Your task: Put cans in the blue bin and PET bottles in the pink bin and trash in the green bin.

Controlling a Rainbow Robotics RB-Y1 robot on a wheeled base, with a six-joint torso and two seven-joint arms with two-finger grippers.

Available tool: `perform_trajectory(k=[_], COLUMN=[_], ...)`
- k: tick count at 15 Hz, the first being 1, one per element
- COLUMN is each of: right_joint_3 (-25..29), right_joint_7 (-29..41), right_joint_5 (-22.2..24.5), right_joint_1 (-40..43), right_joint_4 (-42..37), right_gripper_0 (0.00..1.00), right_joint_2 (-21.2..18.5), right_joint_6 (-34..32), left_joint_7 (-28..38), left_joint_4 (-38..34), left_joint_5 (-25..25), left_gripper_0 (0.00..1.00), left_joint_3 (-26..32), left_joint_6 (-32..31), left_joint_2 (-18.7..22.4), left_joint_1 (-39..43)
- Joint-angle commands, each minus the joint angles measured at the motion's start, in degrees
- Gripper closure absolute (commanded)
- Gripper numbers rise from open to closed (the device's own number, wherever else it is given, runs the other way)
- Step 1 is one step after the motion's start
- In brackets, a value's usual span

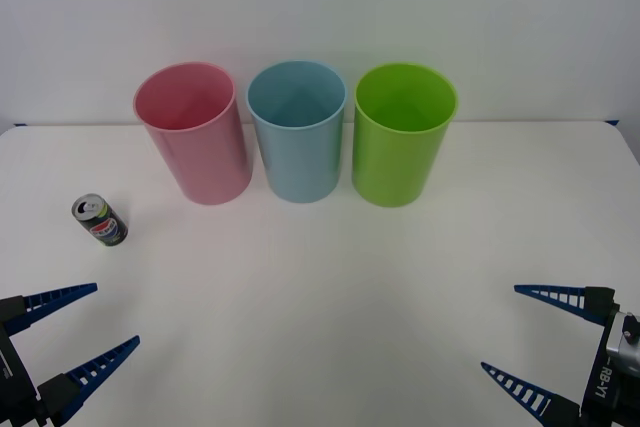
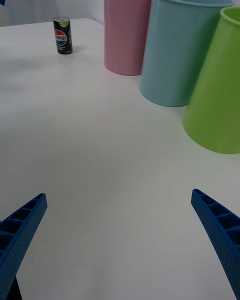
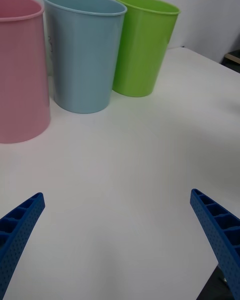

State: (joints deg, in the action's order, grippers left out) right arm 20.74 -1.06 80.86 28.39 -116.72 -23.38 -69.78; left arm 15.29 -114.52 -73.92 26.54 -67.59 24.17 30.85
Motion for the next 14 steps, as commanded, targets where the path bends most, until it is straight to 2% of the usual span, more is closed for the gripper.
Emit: perform_trajectory(k=[1,14], right_joint_3=[0.00,0.00], right_joint_7=[0.00,0.00], right_joint_5=[0.00,0.00], right_joint_1=[0.00,0.00], right_joint_4=[0.00,0.00], right_gripper_0=[0.00,0.00], right_joint_2=[0.00,0.00], right_joint_6=[0.00,0.00], left_joint_7=[0.00,-0.18], left_joint_4=[0.00,-0.18], left_joint_5=[0.00,-0.44], left_gripper_0=[0.00,0.00], left_joint_3=[0.00,1.06], left_joint_6=[0.00,0.35], left_joint_2=[0.00,0.70], left_joint_1=[0.00,-0.70])
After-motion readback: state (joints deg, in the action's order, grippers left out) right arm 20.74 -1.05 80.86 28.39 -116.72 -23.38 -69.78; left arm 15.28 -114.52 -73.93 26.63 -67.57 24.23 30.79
